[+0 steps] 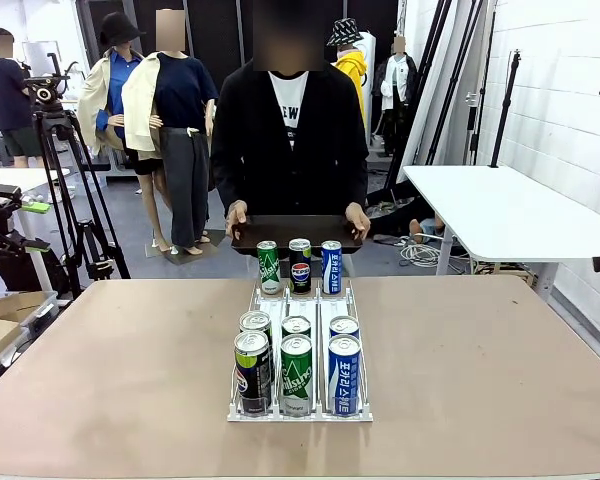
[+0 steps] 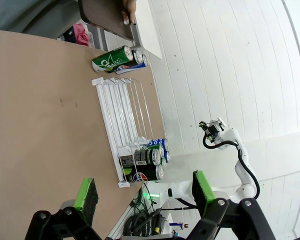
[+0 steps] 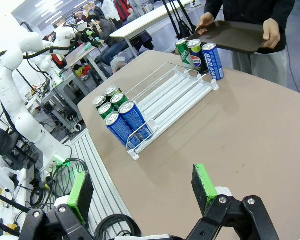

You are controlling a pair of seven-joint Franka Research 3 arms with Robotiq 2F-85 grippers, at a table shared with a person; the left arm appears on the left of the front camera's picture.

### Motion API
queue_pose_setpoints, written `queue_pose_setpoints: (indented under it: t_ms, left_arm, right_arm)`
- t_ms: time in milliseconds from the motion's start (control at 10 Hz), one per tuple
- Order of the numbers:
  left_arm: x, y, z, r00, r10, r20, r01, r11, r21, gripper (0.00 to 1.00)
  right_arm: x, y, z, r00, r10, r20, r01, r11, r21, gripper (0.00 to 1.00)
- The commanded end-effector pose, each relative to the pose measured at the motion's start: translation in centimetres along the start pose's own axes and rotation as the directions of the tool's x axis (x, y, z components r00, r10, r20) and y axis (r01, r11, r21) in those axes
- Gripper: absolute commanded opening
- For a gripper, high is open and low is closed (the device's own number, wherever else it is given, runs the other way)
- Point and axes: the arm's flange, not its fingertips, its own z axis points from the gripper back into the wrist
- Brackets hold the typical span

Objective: Retrieve and hand over the desired beverage to the person.
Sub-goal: Pick up a can of the same type that the person held from the Automatic Can Dispenser.

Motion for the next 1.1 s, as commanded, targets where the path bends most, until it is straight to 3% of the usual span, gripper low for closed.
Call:
queue_pose_setpoints:
  t_ms: [0, 700, 1000]
  left_arm:
    - [-0.2, -0.2, 0.2, 1.0, 0.009, -0.029, -0.01, 0.999, -0.036, 1.0]
    - [-6.7, -6.8, -8.1, 0.975, -0.087, -0.207, 0.075, 0.995, -0.067, 1.0]
    - [-10.3, -9.0, -11.8, 0.937, -0.112, -0.332, 0.083, 0.991, -0.102, 1.0]
  right_arm:
    - [0.1, -0.1, -0.1, 1.0, -0.003, 0.011, 0.003, 1.0, 0.004, 1.0]
    - [0.1, -0.1, -0.1, 1.0, -0.003, 0.011, 0.003, 1.0, 0.004, 1.0]
    - [0.1, -0.1, -0.1, 1.0, -0.003, 0.011, 0.003, 1.0, 0.004, 1.0]
